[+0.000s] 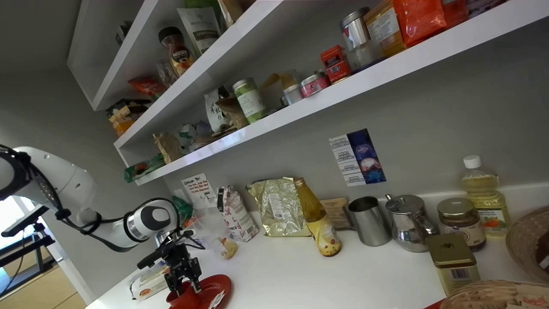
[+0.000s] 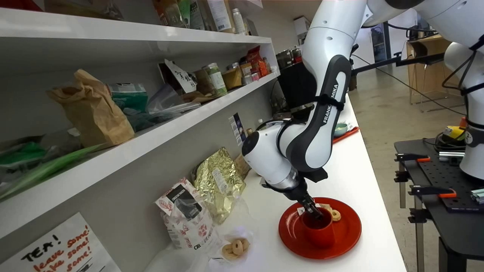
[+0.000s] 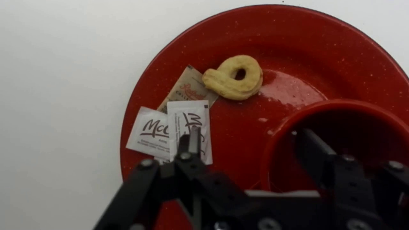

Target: Take the cup off of the plate

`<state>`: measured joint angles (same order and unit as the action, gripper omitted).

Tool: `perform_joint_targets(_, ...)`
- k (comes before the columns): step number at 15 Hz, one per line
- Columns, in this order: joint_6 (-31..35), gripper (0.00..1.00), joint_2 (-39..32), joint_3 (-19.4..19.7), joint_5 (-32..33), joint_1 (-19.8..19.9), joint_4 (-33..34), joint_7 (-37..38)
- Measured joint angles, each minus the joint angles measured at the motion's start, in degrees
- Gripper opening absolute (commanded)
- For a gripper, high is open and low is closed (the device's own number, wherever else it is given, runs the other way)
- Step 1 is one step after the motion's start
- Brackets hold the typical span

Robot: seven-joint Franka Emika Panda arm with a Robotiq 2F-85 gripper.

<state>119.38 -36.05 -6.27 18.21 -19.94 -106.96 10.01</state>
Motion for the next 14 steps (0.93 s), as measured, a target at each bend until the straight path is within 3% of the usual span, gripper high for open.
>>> perform_joint_targets(6,-2.00,0.00,-1.34,0.00,0.16,-0.51,2.42,0.00)
perform_joint_targets(14,-5.42,0.01,-2.36,-1.18,0.05,-2.37,6.58,0.44)
